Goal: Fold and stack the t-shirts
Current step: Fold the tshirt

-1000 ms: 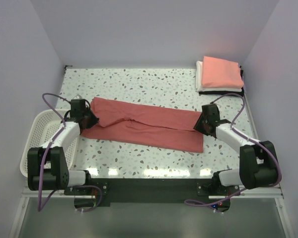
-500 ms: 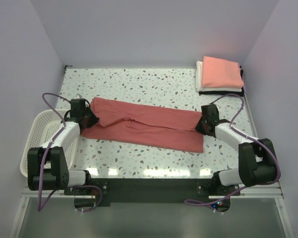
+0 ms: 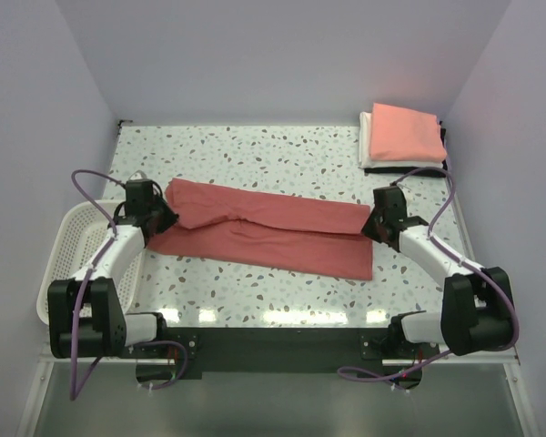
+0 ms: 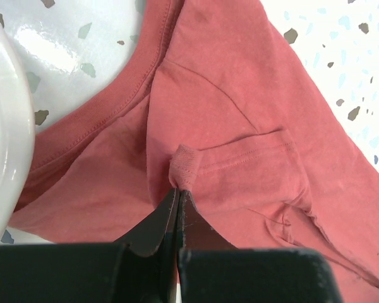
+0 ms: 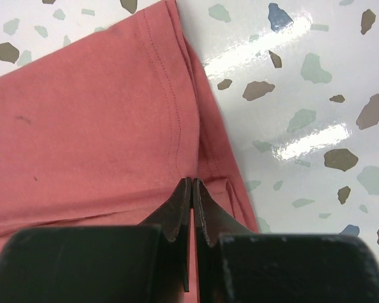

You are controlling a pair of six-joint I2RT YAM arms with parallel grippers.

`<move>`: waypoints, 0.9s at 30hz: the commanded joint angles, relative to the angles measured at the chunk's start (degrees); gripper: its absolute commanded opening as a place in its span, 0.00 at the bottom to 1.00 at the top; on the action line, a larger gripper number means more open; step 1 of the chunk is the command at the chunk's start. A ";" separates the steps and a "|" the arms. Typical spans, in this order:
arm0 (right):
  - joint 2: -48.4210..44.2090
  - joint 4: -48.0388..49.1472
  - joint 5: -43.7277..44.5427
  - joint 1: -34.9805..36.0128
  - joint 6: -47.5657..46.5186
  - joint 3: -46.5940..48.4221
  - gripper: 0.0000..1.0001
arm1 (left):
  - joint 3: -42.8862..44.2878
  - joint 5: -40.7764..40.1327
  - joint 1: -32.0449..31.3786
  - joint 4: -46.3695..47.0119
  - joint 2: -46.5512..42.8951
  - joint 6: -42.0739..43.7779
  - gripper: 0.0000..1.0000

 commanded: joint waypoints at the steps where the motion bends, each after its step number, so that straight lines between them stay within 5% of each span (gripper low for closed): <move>1: -1.57 -1.18 2.45 -0.39 -0.93 2.16 0.00 | 2.86 -0.82 0.66 -0.06 -2.60 0.38 0.00; 27: 0.72 0.49 0.87 -0.66 -0.41 0.84 0.00 | -4.78 0.32 0.75 -0.68 -9.81 -0.24 0.00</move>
